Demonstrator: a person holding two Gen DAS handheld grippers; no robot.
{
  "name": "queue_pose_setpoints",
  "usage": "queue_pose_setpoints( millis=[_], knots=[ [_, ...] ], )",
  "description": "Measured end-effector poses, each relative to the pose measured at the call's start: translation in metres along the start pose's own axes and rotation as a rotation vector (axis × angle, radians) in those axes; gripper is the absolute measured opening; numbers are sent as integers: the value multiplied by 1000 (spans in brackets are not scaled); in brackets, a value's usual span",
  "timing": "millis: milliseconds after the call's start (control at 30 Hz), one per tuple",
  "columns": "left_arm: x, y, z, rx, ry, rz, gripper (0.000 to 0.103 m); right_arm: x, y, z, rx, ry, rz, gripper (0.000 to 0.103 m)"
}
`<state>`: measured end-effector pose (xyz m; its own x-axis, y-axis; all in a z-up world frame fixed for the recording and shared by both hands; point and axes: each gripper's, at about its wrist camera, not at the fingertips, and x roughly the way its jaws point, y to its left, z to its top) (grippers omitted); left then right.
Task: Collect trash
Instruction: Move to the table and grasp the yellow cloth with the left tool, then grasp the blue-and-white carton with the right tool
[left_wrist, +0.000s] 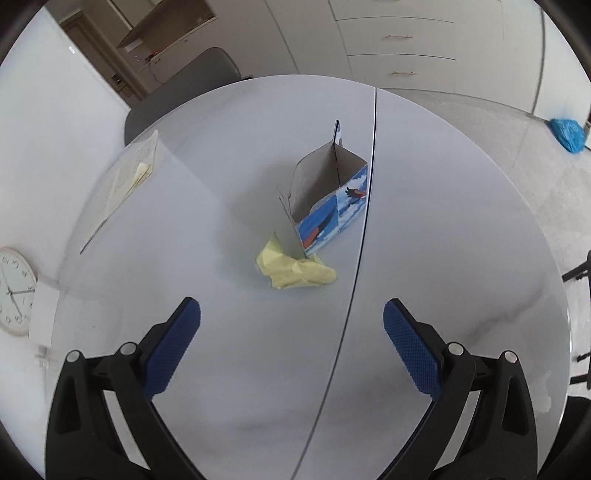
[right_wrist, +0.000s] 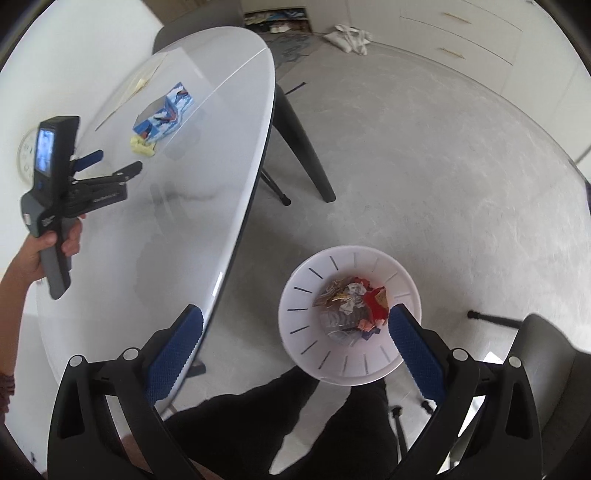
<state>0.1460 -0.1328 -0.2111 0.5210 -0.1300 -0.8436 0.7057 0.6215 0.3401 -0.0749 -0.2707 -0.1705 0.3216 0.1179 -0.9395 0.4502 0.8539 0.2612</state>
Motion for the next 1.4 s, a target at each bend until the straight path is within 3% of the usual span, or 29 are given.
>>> queue_pose_setpoints(
  millis=[200,533,900,1100,1300,1400],
  knots=[
    [27,15,15,24,-6,-109,94,0,19,-3,7,8,-42,100],
    [41,26,14,-73,6,-210,56,7,31,-3,14,25,-56,100],
    [27,35,-5,-146,-11,-256,51,11,34,0,0,38,-60,100],
    [11,41,-33,-237,6,-261,51,19,48,5,-42,56,-41,100],
    [-10,40,-72,-337,47,-247,51,26,72,14,-124,61,-9,100],
    [-28,42,-85,-414,64,-196,51,29,90,28,-192,54,1,100]
  ],
)
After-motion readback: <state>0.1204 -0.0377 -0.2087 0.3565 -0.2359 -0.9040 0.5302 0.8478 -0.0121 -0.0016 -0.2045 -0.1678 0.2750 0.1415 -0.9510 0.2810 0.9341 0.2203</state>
